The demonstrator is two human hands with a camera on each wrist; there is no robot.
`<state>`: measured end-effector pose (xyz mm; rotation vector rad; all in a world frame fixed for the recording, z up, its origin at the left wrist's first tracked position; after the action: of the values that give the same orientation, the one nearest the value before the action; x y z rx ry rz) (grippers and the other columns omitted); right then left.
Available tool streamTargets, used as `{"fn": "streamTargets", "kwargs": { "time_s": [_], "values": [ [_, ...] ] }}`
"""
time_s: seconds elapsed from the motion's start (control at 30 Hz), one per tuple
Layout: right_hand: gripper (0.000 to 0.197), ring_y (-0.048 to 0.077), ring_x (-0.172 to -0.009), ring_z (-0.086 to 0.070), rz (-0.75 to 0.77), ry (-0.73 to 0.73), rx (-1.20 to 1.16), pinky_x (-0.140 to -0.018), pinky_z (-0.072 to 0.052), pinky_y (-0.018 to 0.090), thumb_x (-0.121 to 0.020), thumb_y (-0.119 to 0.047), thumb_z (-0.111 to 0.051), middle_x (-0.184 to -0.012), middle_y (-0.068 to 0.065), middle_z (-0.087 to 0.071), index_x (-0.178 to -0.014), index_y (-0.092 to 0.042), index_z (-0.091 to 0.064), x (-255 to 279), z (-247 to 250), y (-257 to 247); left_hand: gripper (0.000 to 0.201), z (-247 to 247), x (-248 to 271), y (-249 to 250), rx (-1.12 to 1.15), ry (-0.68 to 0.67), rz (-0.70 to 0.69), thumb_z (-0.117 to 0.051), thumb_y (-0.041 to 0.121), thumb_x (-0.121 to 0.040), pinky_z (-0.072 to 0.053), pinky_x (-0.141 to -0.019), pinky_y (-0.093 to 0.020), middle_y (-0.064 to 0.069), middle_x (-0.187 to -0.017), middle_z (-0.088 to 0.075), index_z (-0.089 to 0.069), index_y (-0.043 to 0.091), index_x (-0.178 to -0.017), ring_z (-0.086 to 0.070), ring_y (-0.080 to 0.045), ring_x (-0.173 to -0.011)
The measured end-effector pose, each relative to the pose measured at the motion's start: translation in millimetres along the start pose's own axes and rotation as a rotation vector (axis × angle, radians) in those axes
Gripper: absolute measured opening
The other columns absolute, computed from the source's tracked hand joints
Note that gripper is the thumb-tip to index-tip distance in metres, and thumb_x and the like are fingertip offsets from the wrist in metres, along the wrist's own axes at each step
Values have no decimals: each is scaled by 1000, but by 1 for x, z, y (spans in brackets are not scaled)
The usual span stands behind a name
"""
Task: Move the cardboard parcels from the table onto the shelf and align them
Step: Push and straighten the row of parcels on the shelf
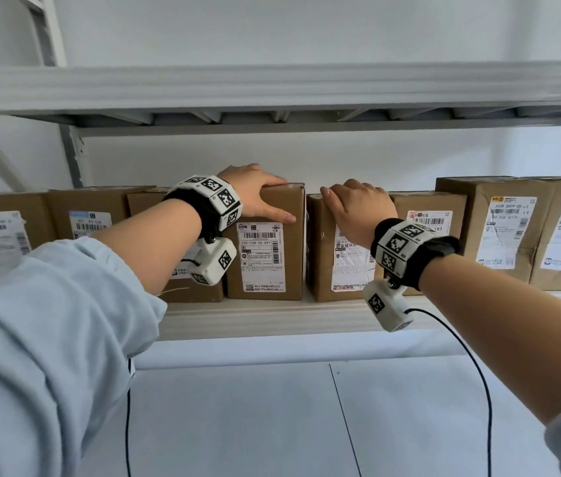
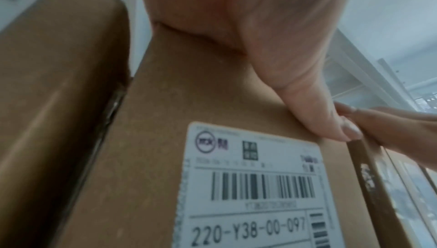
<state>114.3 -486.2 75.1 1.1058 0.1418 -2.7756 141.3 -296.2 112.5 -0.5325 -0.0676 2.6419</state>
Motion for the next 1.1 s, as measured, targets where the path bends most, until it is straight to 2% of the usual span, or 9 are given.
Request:
{"fn": "streamTargets", "kwargs": {
  "time_s": [0.13,0.23,0.4,0.57,0.67,0.77,0.93,1.03,1.1],
  "values": [
    [54,33,-106,-58,-6,10,28,-92,-39,42,-105,-48,-20,-113,9,-63,-117,-21,-65,1,0,-2,92,8,4,11,-82,29,1,-44,95,-64,-41,-80,-30,9,-130,-61,-48,45,-141,-58,-21,-114],
    [56,33,-104,-59,-7,14,35,-92,-41,42,-105,-49,-18,-112,10,-63,-117,-21,-65,2,1,-3,91,9,10,16,-92,56,20,-43,94,-66,-41,-78,-30,9,-129,-64,-48,44,-141,-60,-20,-111],
    [57,34,-100,-59,-18,31,64,-89,-41,42,-104,-48,-18,-109,10,-64,-113,-20,-67,2,1,-7,92,6,13,22,-117,107,57,-39,94,-69,-42,-87,-34,6,-138,-59,-44,42,-145,-56,-23,-120],
    [57,35,-97,-60,-22,60,73,-89,-42,42,-104,-49,-20,-106,11,-65,-105,-17,-68,1,-1,-7,92,3,13,20,-62,134,70,-41,95,-67,-43,-86,-34,6,-134,-61,-49,41,-141,-58,-22,-116],
    [61,34,-102,-60,-19,70,83,-97,-37,45,-103,-52,-17,-107,9,-67,-105,-19,-69,1,-3,-7,99,5,18,17,-39,186,70,-44,94,-67,-43,-100,-41,4,-145,-52,-43,35,-146,-51,-22,-128],
    [65,35,-120,-52,-36,205,62,-110,-23,51,-100,-57,-16,-124,9,-64,-119,-21,-66,2,11,-8,98,17,32,10,23,327,47,-36,93,-73,-32,-114,-49,2,-152,-45,-41,29,-147,-42,-22,-138],
    [60,36,-125,-47,24,375,-77,-105,-29,48,-99,-54,-24,-129,13,-60,-126,-16,-62,1,47,-55,69,43,69,-58,108,526,83,-30,71,-95,-39,-106,-39,-1,-141,-56,-53,23,-138,-52,-23,-128],
    [56,36,-123,-48,73,319,-86,-103,-32,46,-99,-52,-30,-127,13,-62,-125,-15,-64,-10,42,-116,68,47,86,-126,74,487,162,-30,70,-96,-42,-99,-39,-3,-140,-57,-55,23,-136,-54,-25,-124],
    [54,34,-125,-47,92,196,-50,-104,-33,46,-100,-54,-32,-130,12,-61,-127,-17,-62,-22,24,-160,73,39,90,-168,30,362,218,-29,76,-92,-44,-97,-40,-4,-144,-54,-52,25,-139,-53,-27,-126]
  ]
}}
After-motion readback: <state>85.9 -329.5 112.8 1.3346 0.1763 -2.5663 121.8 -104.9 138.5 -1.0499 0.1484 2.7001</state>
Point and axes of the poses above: each hand's wrist, its own x-axis away from the middle knuckle, its own z-axis out of the back of the hand, y = z × x, the point moved 6 cm from there along -x, towards the middle knuckle
